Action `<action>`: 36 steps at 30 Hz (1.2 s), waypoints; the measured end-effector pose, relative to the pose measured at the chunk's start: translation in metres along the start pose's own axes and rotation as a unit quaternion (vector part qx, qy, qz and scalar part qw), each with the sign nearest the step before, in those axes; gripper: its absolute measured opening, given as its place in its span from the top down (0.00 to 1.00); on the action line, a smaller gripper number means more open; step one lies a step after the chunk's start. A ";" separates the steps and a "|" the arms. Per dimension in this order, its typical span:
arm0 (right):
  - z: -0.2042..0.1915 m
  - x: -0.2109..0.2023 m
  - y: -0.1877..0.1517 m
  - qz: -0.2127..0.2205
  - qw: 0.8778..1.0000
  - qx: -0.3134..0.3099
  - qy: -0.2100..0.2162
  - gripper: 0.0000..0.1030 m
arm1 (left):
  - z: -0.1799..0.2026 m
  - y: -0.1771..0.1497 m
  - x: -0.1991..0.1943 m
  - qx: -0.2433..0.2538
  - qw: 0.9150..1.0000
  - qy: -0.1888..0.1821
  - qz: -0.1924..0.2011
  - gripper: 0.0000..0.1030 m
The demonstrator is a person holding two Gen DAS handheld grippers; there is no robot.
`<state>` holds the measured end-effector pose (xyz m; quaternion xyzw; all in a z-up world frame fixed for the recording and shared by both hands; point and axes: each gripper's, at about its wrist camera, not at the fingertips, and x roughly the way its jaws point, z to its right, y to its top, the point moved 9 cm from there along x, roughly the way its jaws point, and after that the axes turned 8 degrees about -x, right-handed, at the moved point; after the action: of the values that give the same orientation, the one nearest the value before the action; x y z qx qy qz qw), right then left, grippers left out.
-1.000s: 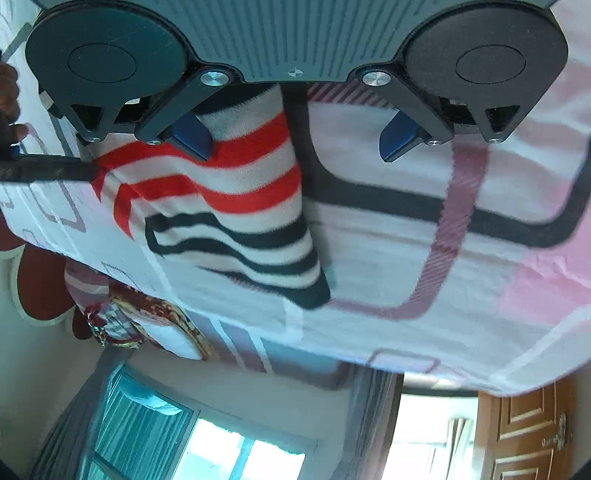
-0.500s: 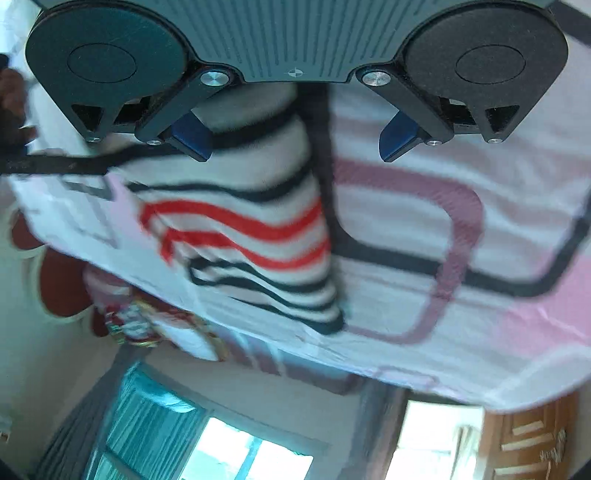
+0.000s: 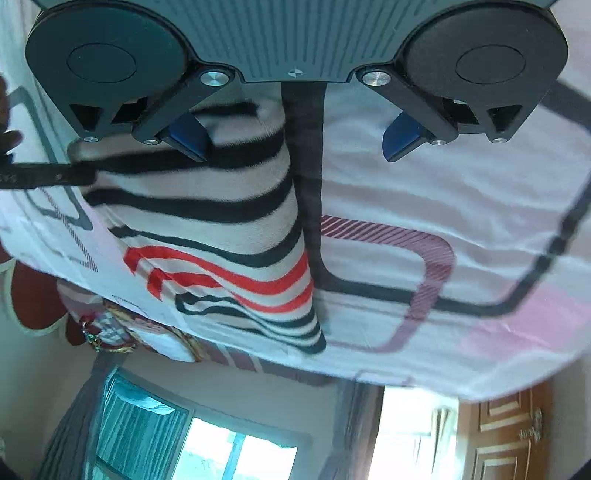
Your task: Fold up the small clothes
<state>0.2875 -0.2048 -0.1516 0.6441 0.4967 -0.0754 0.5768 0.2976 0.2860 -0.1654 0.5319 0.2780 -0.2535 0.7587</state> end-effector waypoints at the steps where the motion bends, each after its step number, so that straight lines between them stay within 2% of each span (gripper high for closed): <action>1: -0.003 -0.008 -0.002 0.005 1.000 0.000 -0.006 0.45 | 0.001 -0.002 -0.008 0.006 1.000 0.012 0.001 0.00; 2: -0.006 -0.019 -0.003 0.012 1.000 -0.003 -0.012 0.42 | 0.004 -0.007 -0.018 0.014 0.999 0.029 0.001 0.00; 4: -0.013 -0.045 -0.010 0.034 0.999 -0.008 -0.027 0.25 | 0.011 -0.017 -0.035 0.028 0.998 0.047 -0.008 0.00; 5: -0.017 -0.057 -0.015 0.042 0.999 -0.009 -0.031 0.20 | 0.017 -0.023 -0.045 0.031 0.998 0.051 -0.015 0.00; 7: -0.027 -0.081 -0.027 0.048 0.998 -0.016 -0.043 0.16 | 0.028 -0.032 -0.066 0.030 0.999 0.042 -0.012 0.00; 8: -0.032 -0.091 -0.034 0.048 0.997 -0.025 -0.053 0.11 | 0.035 -0.037 -0.081 0.033 0.999 0.037 -0.001 0.00; 10: -0.042 -0.113 -0.047 0.047 0.995 -0.041 -0.079 0.08 | 0.049 -0.047 -0.108 0.038 0.999 0.033 0.015 0.00; 13: -0.058 -0.147 -0.068 0.042 0.991 -0.068 -0.110 0.06 | 0.065 -0.062 -0.148 0.031 0.998 0.035 0.038 0.00; 19: -0.096 -0.224 -0.099 0.093 0.977 -0.105 -0.159 0.06 | 0.102 -0.097 -0.237 0.043 0.995 0.026 0.083 0.00; 22: -0.110 -0.249 -0.115 0.101 0.974 -0.110 -0.172 0.05 | 0.113 -0.113 -0.275 0.051 0.993 0.024 0.104 0.00; 29: -0.140 -0.288 -0.143 0.126 0.970 -0.118 -0.172 0.05 | 0.122 -0.141 -0.321 0.052 0.992 0.008 0.113 0.00; 36: -0.159 -0.308 -0.146 0.148 0.963 -0.136 -0.177 0.04 | 0.125 -0.145 -0.349 0.047 0.990 0.001 0.131 0.00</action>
<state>-0.0464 -0.2686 0.0088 0.6022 0.2915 -0.0337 0.7424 -0.0326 0.1539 0.0145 0.5991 0.1943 -0.1645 0.7591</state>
